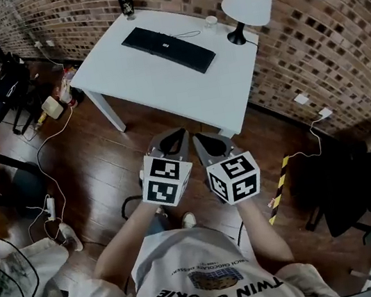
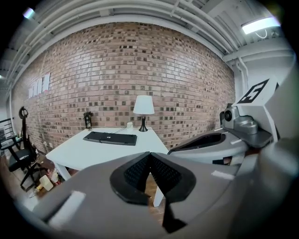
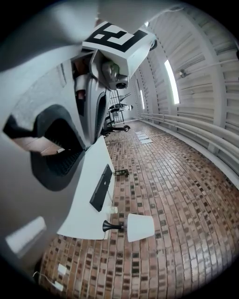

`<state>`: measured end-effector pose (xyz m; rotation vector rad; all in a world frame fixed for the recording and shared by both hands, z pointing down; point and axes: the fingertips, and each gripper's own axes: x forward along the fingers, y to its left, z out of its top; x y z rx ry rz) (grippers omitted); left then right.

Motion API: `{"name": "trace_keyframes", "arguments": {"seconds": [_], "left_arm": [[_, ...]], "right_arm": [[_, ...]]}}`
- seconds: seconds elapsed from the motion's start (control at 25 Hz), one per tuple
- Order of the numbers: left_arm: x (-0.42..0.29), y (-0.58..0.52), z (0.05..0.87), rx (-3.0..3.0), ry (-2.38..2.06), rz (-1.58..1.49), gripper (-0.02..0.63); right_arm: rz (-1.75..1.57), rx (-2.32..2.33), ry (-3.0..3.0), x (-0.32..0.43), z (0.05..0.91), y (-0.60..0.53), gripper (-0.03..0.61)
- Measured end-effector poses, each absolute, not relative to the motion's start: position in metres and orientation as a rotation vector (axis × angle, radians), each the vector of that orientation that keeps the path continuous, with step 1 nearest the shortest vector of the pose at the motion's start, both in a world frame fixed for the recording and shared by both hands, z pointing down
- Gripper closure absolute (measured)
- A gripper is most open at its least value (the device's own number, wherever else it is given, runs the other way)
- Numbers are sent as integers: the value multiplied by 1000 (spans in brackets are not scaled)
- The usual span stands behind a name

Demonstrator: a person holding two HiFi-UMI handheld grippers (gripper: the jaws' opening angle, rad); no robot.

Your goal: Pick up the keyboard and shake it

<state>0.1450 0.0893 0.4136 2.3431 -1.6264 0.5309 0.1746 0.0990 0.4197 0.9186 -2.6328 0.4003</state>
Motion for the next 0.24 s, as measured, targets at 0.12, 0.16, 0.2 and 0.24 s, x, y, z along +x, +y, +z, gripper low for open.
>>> {"name": "trace_keyframes", "arguments": {"seconds": [0.12,0.16,0.2,0.24], "left_arm": [[147,99,411,2344,-1623,537,607],[148,102,410,2346,-1621,541,607],[150,105,409,2348,-1619,546,607],[151,108,408,2350,-1617,550,607]], "right_arm": [[403,916,-2640,175,415,107,577],[404,915,-2641,176,414,109,577],[405,913,-2643,176,413,111,577],[405,911,-2644,176,412,114,577]]}}
